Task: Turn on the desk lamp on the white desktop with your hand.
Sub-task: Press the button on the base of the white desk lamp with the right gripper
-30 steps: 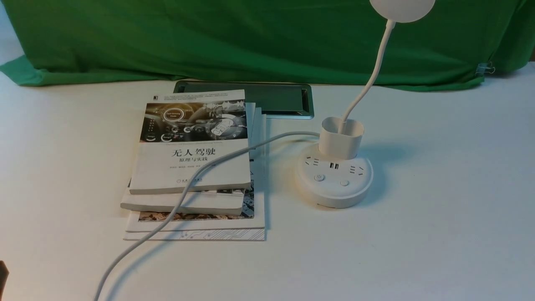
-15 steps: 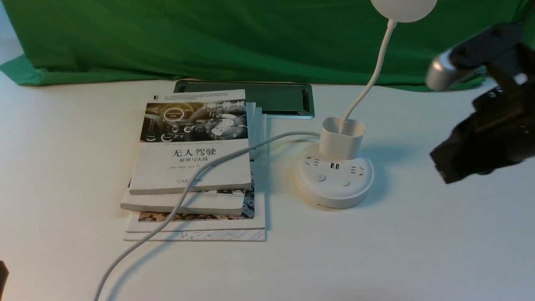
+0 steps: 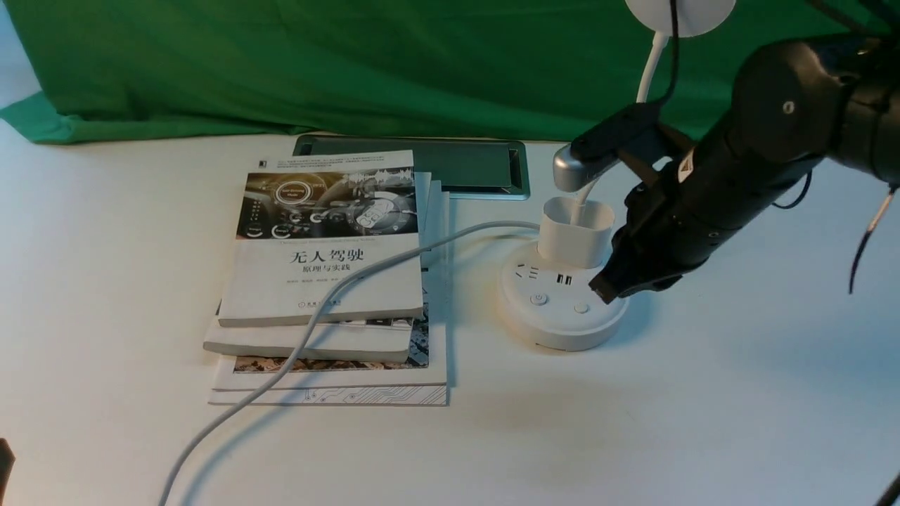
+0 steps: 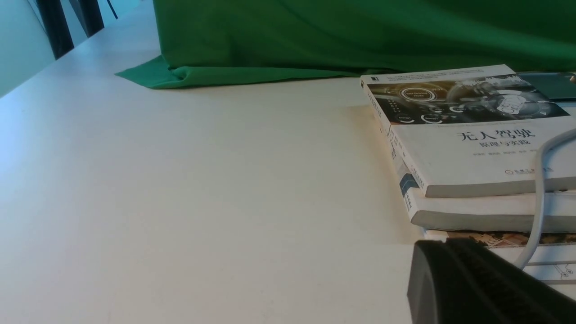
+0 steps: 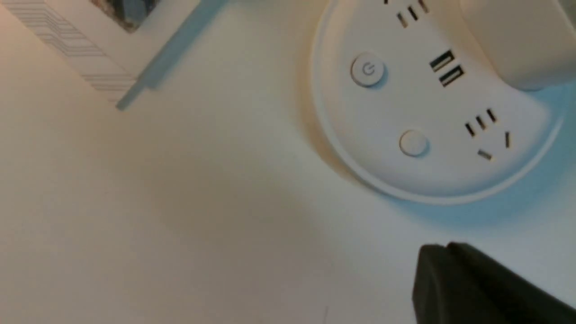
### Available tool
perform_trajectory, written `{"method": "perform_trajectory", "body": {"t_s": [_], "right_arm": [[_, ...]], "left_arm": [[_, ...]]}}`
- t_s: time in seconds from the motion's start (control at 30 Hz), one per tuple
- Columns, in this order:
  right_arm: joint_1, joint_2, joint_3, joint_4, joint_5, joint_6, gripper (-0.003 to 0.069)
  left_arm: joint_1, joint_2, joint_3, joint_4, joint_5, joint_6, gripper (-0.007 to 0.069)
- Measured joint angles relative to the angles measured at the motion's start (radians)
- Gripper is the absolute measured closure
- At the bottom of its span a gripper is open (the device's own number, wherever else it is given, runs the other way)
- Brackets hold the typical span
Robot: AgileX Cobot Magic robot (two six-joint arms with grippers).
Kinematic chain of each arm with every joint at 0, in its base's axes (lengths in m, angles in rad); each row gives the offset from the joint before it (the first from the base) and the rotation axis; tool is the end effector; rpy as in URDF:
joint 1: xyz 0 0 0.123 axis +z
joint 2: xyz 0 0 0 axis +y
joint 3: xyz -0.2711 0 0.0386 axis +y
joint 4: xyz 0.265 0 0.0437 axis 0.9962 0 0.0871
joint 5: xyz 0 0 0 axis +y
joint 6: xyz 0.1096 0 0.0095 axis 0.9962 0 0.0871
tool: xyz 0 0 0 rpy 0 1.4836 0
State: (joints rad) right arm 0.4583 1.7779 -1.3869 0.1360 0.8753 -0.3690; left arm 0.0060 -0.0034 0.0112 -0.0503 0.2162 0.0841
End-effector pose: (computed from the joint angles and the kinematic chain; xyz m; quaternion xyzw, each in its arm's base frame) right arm 0.3513 0.1861 0.2188 -0.3635 0.9092 0.0682 0.1913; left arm 0.1031 -0.0006 0.1873 0.0145 0.7536 0.0094 0.6572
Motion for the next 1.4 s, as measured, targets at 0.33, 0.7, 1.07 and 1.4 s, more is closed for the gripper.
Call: {"method": "perform_trajectory", "body": {"t_s": [0.33,0.7,1.07,1.4], "right_arm": [[0.0,0.098,-0.005,-0.003,-0.12,-0.004,0.0629],[0.0,0.136,0.013,-0.033,-0.231,-0.003,0.0629],[0.0,0.189,0.013,-0.035,-0.24,0.0,0.0629],[0.01,0.203,0.011,-0.038,-0.246,0.0,0.0629]], "left_arm": [[0.0,0.0,0.0,0.0,0.0,0.0,0.0603],[0.0,0.0,0.0,0.0,0.0,0.0,0.0603],[0.0,0.0,0.0,0.0,0.0,0.0,0.0603],[0.0,0.0,0.0,0.0,0.0,0.0,0.0603]]}}
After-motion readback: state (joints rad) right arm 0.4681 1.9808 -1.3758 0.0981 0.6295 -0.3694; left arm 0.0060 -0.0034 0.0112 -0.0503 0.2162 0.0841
